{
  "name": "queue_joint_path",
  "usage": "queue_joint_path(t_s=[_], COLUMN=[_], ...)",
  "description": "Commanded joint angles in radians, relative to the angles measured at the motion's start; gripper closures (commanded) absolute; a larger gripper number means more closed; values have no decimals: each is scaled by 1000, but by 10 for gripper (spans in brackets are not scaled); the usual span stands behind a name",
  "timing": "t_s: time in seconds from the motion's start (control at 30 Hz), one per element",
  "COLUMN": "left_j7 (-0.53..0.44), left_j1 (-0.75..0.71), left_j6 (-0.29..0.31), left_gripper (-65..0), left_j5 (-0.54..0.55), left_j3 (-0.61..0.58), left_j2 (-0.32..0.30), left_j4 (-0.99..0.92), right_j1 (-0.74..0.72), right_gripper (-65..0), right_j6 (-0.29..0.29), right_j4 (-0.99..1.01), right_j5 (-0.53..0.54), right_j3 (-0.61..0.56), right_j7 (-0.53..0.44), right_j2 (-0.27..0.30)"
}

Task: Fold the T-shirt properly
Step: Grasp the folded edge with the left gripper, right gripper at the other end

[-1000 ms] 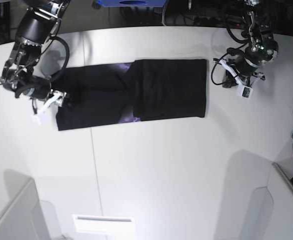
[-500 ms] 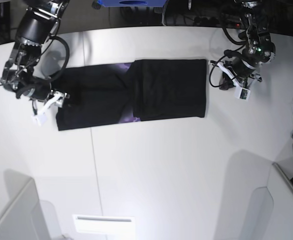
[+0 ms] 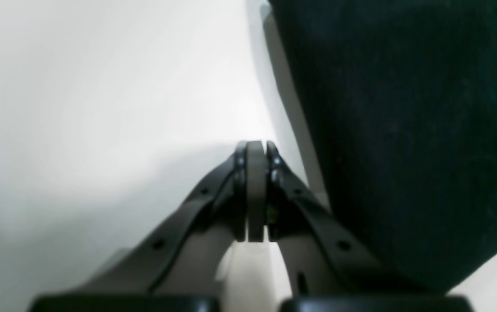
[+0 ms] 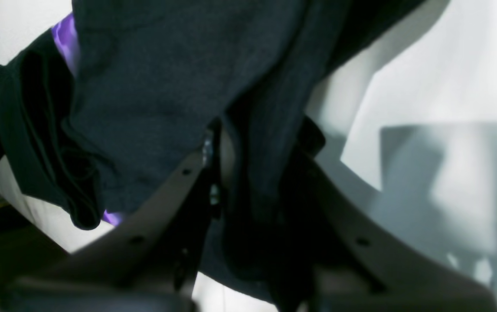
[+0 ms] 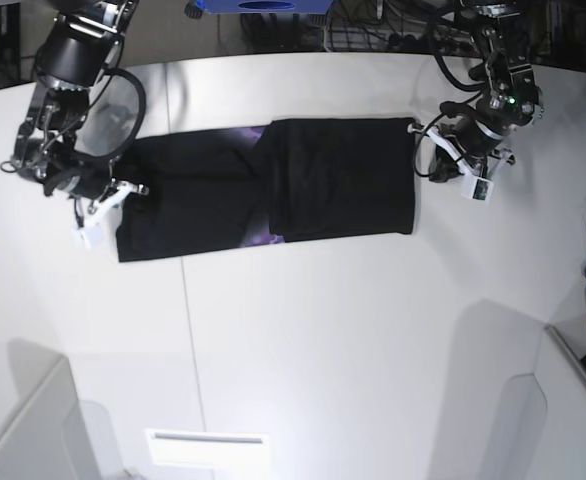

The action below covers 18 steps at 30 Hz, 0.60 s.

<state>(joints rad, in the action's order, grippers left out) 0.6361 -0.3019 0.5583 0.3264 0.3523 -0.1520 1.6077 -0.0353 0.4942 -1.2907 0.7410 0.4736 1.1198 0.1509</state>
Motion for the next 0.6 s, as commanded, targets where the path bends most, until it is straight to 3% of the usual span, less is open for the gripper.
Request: queue_joint_path(t_s=[0.0, 0.17, 0.33, 0.5, 0.57], left_j7=[-2, -2, -2, -2, 4], left_j1=[2, 2, 13, 23, 39], left_j6=[4, 1, -114, -120, -120], left_gripper=[0, 0, 0, 0, 0], left_j5=[3, 3, 3, 3, 3], left_j3=[-11, -95, -169, -200, -204], left_j2=[-1, -1, -1, 1, 15], left_j4=[10, 10, 16, 18, 16], right_j1=[-15, -19, -1, 5, 8], right_gripper=[0, 0, 0, 0, 0], right_j6=[-1, -1, -2, -7, -42], right_j4=[-11, -45, -148, -205, -221], right_j5=[2, -67, -194, -214, -214], right_j3=[0, -48, -86, -86, -88], right_j7=[-14, -37, -71, -70, -70], right_j2=[16, 32, 28, 28, 29])
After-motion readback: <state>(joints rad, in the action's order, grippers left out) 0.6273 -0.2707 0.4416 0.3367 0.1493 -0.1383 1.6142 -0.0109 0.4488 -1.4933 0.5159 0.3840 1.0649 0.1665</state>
